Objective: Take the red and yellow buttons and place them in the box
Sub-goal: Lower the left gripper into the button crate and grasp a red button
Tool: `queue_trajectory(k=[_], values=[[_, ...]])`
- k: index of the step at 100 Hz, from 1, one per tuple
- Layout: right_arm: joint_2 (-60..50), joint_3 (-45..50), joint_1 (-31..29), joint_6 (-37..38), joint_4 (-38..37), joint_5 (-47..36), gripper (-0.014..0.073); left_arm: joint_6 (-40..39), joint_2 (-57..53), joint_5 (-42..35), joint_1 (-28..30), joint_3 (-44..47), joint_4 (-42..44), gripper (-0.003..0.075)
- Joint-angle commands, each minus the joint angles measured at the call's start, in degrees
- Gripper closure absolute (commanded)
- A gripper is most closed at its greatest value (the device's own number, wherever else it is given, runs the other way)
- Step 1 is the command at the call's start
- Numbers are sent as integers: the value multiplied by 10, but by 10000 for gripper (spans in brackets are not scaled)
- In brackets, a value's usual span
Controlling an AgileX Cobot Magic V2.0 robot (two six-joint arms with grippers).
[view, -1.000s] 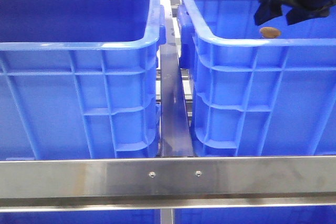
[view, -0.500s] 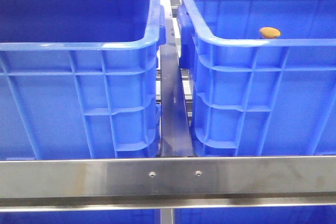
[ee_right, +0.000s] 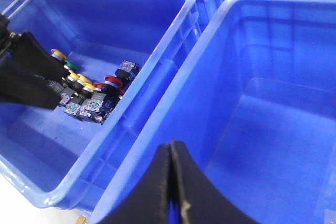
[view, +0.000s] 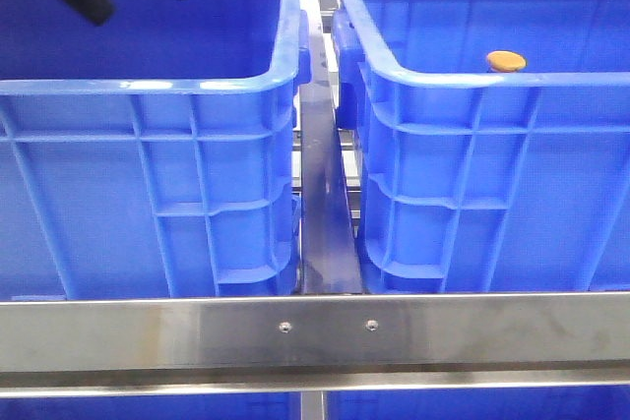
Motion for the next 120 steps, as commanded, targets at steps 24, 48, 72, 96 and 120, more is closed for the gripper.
queue_trajectory(k=[24,48,72,96,120], values=[[-12,-13,-2,-2,28,6,659,-235,-26,-37,2,-19,192,82],[-12,-13,-2,-2,28,21,659,-265,7,-44,2,-19,211,82],[-12,-13,-2,-2,28,20,659,-265,61,-44,2,-20,200,82],[-12,-13,-2,-2,28,20,659,-263,99,-72,2,-22,198,82],[-12,-13,-2,-2,28,18,659,-263,121,-94,2,-23,198,82]])
